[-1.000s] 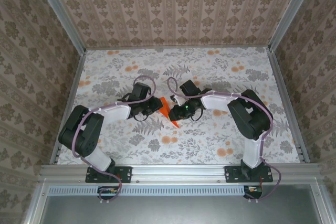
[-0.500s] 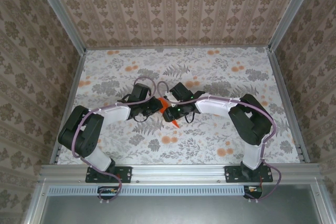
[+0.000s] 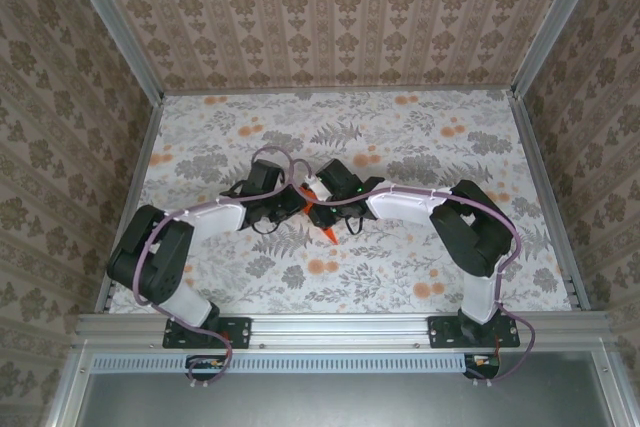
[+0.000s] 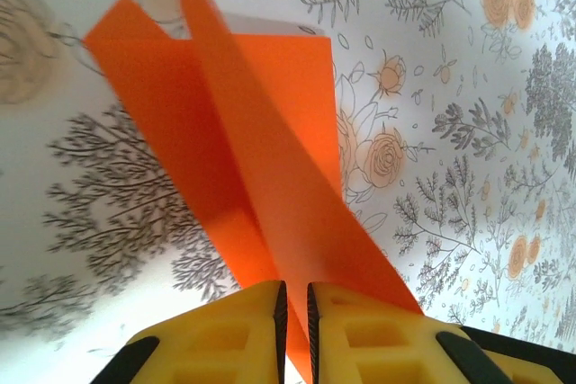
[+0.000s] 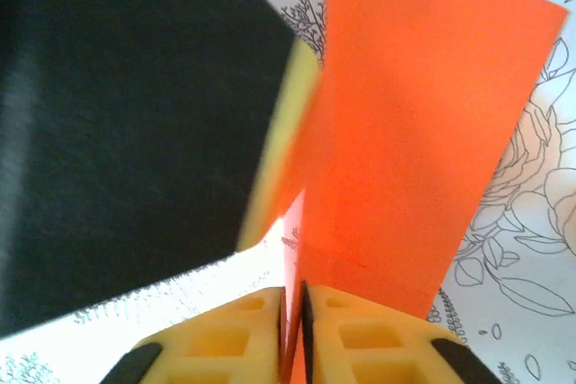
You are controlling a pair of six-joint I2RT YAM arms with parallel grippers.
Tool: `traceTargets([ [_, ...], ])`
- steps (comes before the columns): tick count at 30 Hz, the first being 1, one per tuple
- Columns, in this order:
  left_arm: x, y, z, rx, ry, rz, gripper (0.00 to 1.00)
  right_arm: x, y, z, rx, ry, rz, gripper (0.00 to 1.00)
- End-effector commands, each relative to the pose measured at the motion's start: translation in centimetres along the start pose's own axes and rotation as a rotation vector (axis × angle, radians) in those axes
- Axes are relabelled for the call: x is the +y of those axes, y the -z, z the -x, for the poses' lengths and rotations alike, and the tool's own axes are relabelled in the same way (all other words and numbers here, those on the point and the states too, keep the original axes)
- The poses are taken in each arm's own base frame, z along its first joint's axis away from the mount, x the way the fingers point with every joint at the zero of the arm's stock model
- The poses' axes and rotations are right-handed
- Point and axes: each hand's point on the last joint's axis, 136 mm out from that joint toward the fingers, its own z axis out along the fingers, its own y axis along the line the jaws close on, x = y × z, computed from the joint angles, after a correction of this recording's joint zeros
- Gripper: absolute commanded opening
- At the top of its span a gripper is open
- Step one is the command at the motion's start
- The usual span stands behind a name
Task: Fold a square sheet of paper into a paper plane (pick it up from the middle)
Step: Fold the wing for the fifth time at the center of the table.
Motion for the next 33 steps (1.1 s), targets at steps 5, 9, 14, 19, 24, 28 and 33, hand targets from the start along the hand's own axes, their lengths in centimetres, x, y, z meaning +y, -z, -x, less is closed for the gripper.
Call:
traceTargets([
  [5,4.5,2.9,1.3,-0.078,0.133,0.067,0.18,1.6,-1.2,-0.9,0.054,0.035,0.151,0.10],
  [9,5.0,3.8,1.4,-0.092,0.135,0.070,0.18,2.3,-1.6,-1.1,0.088,0.020,0.215,0.10],
  [14,5.0,4.2,1.2,-0.096,0.123,0.052,0.18,2.5,-2.1,-1.3,0.117,-0.014,0.255,0.09],
  [19,4.0,4.1,1.3,-0.096,0.097,-0.004,0.18,2.8,-1.3,-0.5,0.114,-0.090,0.355,0.08],
  [24,1.9,3.8,1.2,-0.082,0.036,-0.085,0.18,3.0,-0.5,0.3,0.121,-0.173,0.459,0.09],
  [28,0.2,3.5,1.2,-0.080,-0.014,-0.137,0.18,2.8,-0.9,0.0,0.147,-0.216,0.497,0.10],
  [33,-0.4,2.7,1.2,-0.070,-0.033,-0.142,0.17,2.7,-1.2,0.0,0.160,-0.244,0.532,0.11],
])
